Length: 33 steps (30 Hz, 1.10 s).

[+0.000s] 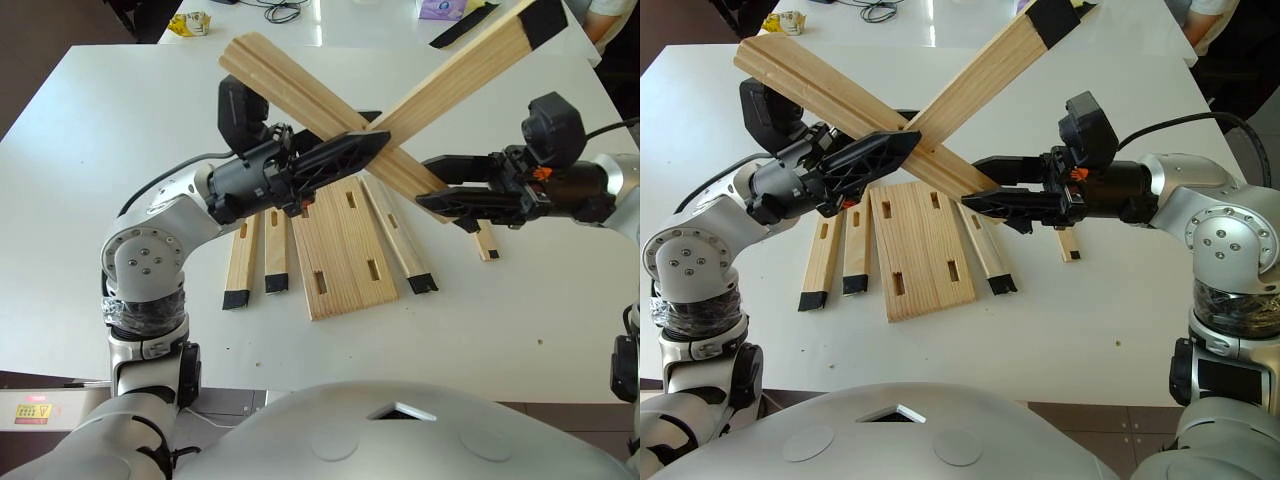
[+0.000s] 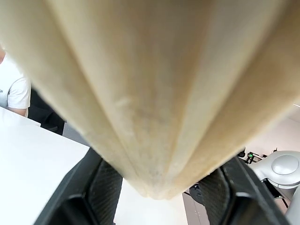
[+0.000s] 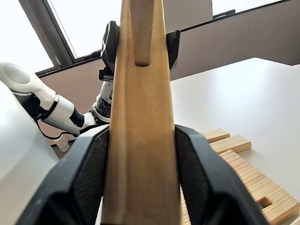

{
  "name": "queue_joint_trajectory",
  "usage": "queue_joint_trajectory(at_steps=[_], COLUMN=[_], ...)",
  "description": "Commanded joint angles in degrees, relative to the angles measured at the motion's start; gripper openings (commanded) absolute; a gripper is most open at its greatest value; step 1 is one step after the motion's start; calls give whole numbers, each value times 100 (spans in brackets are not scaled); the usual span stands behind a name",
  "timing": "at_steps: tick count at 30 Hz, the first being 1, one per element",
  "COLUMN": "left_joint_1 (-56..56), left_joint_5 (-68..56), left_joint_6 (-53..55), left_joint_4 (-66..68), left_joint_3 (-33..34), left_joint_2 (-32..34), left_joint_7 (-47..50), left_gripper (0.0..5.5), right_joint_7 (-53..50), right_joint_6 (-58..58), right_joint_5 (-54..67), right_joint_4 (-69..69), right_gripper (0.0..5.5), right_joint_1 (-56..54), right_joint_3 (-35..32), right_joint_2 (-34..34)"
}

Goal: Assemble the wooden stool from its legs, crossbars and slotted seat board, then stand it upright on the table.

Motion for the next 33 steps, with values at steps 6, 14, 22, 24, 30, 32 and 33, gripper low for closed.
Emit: queue_joint_trajectory(at_steps=[6,14,22,24,30,32,33], left_joint_1=[1,22,12,30,56,41,49], left_joint_5=[-59,-40,-91,-59,183,158,155], left_joint_6=[-68,-96,-142,-160,-185,-146,-122], left_joint_4=[-93,-109,-38,-40,35,119,142], left_joint_3=[-6,-19,32,26,367,609,705], left_joint_2=[-14,-1,-59,-36,458,735,866], left_joint_7=[18,23,157,156,-70,-155,-198], left_gripper=[215,214,212,212,211,211,211], right_joint_7=[293,395,581,597,524,419,329], right_joint_6=[6,6,-434,-683,-2162,-2555,-2762], right_joint_5=[-67,-208,-988,-1394,-3301,-3730,-3933], right_joint_4=[35,156,110,174,1152,1488,1646], right_gripper=[207,207,325,354,407,407,407], right_joint_1=[20,-55,164,264,661,751,778], right_joint_3=[143,293,639,803,1455,1527,1545], right_joint_2=[-225,-347,-531,-597,-763,-695,-642])
